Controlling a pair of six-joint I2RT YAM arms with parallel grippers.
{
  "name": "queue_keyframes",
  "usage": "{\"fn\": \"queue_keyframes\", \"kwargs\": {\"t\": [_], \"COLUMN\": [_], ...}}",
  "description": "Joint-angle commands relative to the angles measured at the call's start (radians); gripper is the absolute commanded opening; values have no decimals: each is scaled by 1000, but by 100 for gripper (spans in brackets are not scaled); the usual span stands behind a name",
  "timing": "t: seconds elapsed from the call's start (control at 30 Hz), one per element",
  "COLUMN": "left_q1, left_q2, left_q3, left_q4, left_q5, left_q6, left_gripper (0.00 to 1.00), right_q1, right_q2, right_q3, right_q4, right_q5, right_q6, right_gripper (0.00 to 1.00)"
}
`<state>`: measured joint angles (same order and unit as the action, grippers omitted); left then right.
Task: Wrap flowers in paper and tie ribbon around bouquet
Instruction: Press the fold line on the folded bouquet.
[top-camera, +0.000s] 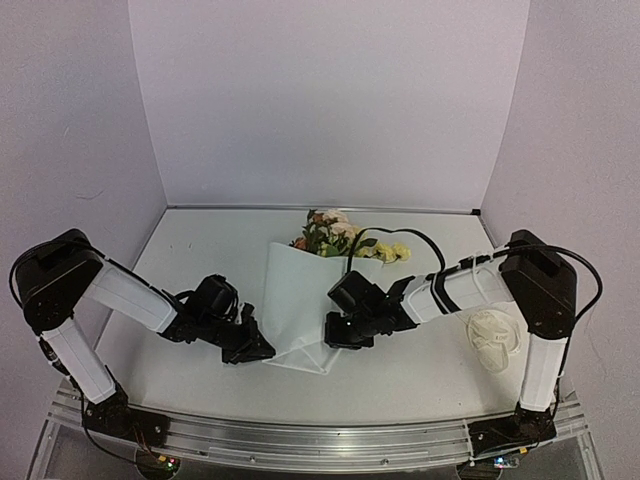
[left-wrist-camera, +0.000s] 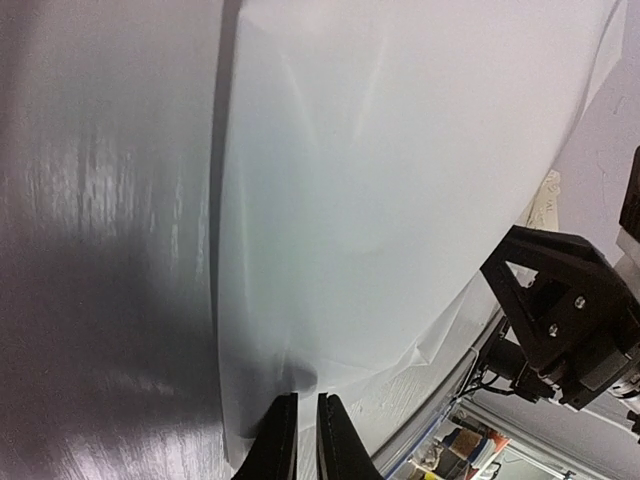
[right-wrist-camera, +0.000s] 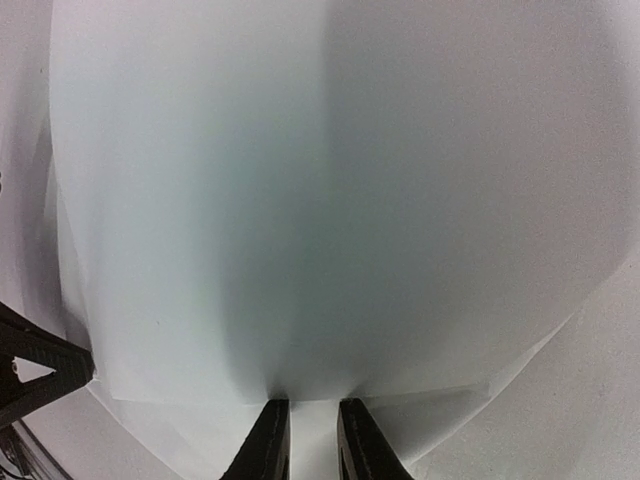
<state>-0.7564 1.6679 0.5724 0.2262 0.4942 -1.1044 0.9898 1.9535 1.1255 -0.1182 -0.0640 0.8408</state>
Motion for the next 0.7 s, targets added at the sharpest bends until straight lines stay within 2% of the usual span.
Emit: {"fn": "queue_keyframes", "kwargs": {"t": [0.0,0.37,0.67], "left_q1": [-22,-91,-95], "left_q2": [-21,-17,-21], "left_q3": [-29,6,28], "left_q4": [-37,-35,-39], "left_q5": [-37,-35,-29], "left_q6": [-21,-33,-37], "left_gripper": [10,9,9], "right_q1": [-13,-6,47], "right_q2": [-26,-72,-51], "right_q3": [9,74,198], "right_q4": [-146,-230,-317], "right_q5": [46,36,119], "right_q6": [-57,-63,-30], "right_gripper": [20,20,22]}}
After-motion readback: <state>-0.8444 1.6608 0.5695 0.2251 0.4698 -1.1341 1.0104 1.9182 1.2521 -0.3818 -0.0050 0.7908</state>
